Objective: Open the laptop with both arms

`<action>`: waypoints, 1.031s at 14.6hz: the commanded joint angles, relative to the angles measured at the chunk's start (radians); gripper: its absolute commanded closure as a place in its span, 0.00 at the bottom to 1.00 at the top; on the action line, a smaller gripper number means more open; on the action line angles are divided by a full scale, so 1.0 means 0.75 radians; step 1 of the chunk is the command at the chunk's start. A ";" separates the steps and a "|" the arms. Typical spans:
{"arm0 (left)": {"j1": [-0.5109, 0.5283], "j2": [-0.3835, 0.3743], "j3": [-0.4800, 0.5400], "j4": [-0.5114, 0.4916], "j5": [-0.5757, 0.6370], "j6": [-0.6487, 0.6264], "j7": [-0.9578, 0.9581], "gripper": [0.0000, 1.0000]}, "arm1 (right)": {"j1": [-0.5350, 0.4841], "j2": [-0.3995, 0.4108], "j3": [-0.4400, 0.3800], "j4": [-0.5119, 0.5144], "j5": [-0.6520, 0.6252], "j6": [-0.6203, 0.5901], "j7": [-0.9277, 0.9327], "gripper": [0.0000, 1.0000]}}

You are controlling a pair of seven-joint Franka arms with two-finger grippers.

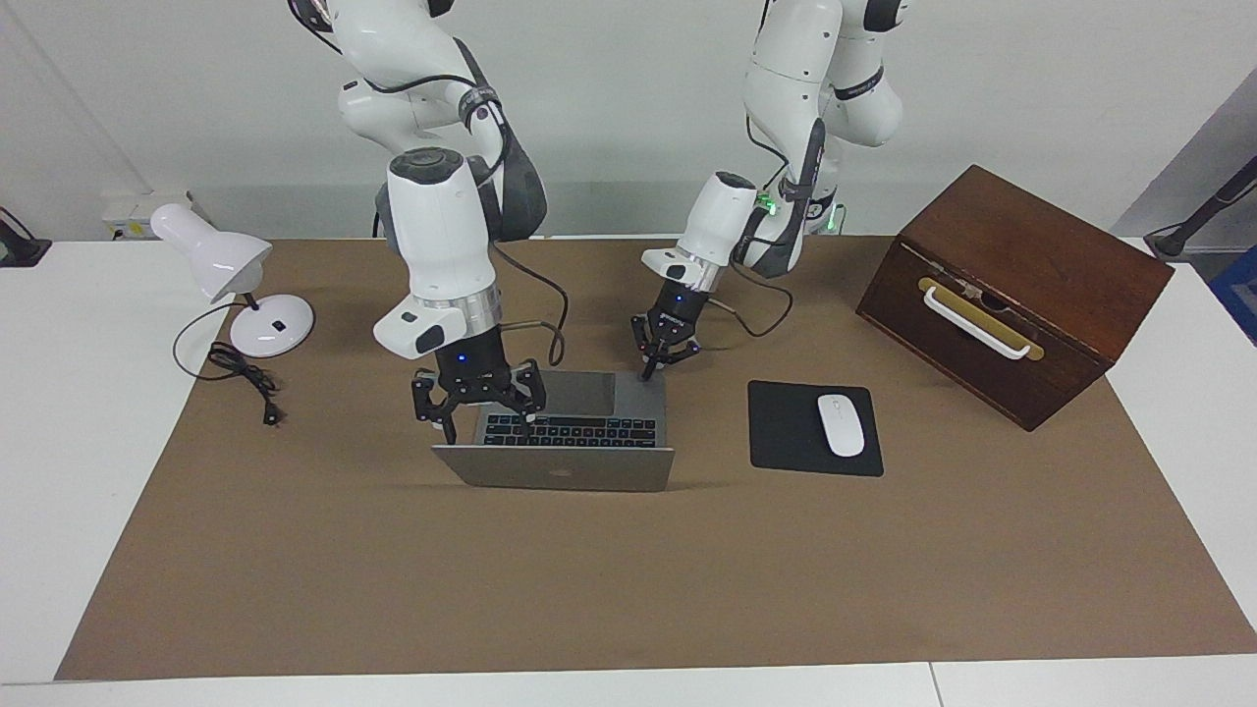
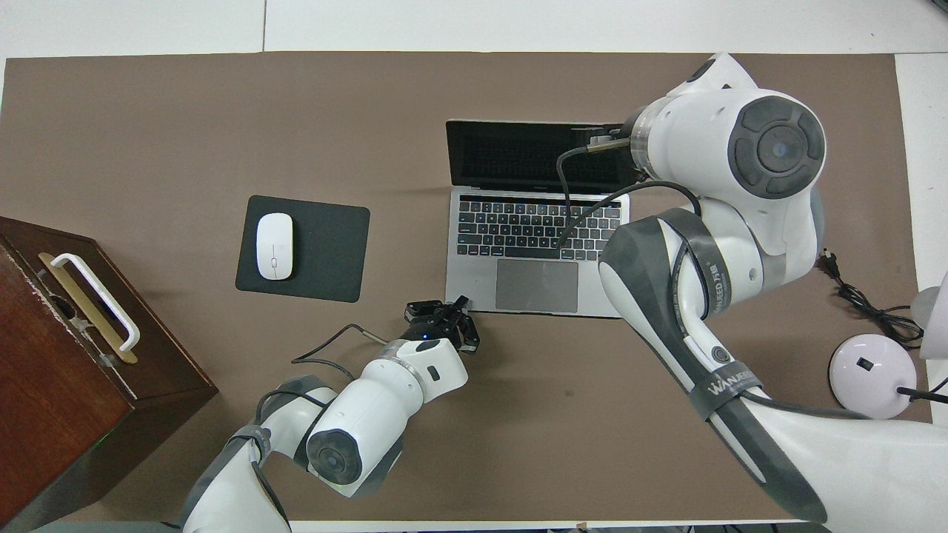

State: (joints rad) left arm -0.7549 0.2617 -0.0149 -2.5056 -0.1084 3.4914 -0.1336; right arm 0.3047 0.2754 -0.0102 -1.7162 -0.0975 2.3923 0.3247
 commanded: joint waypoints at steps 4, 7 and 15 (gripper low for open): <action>-0.016 0.083 0.018 0.034 -0.025 0.018 0.004 1.00 | -0.009 0.023 0.012 0.040 0.034 -0.026 -0.044 0.00; -0.012 0.083 0.018 0.036 -0.025 0.018 0.004 1.00 | -0.001 0.019 0.012 0.040 0.036 -0.079 -0.036 0.00; -0.004 0.068 0.018 0.080 -0.062 0.014 -0.069 1.00 | -0.007 -0.021 0.014 0.091 0.075 -0.295 -0.040 0.00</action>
State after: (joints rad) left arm -0.7540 0.2834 -0.0098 -2.4755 -0.1398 3.4936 -0.1664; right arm 0.3081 0.2730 -0.0057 -1.6893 -0.0762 2.2514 0.3247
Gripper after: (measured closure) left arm 0.991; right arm 0.000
